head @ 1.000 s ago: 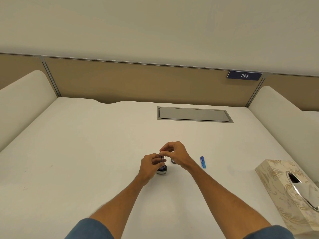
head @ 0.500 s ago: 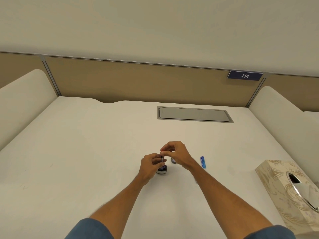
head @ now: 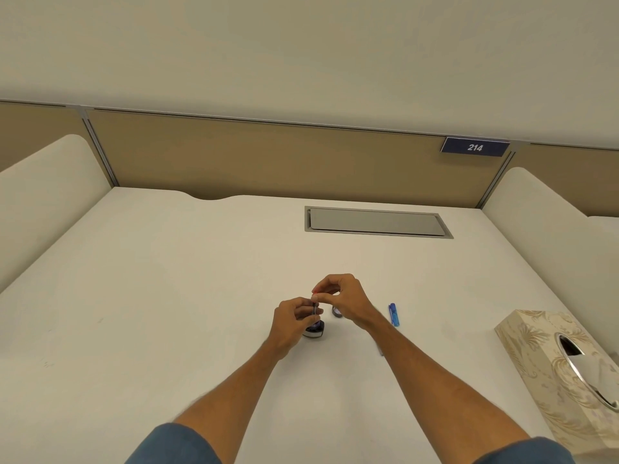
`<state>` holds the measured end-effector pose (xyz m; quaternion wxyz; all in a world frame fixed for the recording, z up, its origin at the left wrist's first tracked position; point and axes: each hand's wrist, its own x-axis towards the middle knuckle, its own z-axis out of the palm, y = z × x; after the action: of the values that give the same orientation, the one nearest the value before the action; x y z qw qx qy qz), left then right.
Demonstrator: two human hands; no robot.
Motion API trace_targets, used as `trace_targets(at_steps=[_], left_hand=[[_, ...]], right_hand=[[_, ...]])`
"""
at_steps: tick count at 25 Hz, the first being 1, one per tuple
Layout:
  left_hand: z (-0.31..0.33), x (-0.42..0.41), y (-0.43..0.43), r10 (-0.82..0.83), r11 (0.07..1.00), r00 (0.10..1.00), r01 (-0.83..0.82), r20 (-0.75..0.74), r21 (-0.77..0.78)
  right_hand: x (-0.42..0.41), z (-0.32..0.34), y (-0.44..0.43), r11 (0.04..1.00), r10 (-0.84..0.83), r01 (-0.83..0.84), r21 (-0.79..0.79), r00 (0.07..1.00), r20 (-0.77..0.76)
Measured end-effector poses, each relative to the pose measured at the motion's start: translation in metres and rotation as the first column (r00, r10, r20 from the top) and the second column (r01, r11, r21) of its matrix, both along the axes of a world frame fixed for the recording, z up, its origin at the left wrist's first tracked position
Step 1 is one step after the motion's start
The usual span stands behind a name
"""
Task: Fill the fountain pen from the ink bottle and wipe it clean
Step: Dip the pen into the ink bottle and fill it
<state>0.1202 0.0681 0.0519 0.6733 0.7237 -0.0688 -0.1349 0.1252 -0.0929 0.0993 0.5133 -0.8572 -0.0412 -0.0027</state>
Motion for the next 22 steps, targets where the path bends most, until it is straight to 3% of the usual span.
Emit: trace_targets(at_steps=[22], left_hand=[[-0.0003, -0.0015, -0.0005, -0.004, 1.0, 1.0, 0.004, 0.019, 0.019]], right_hand=[[-0.0037, 0.0034, -0.0013, 1.0, 0.012, -0.012, -0.014, 1.0, 0.003]])
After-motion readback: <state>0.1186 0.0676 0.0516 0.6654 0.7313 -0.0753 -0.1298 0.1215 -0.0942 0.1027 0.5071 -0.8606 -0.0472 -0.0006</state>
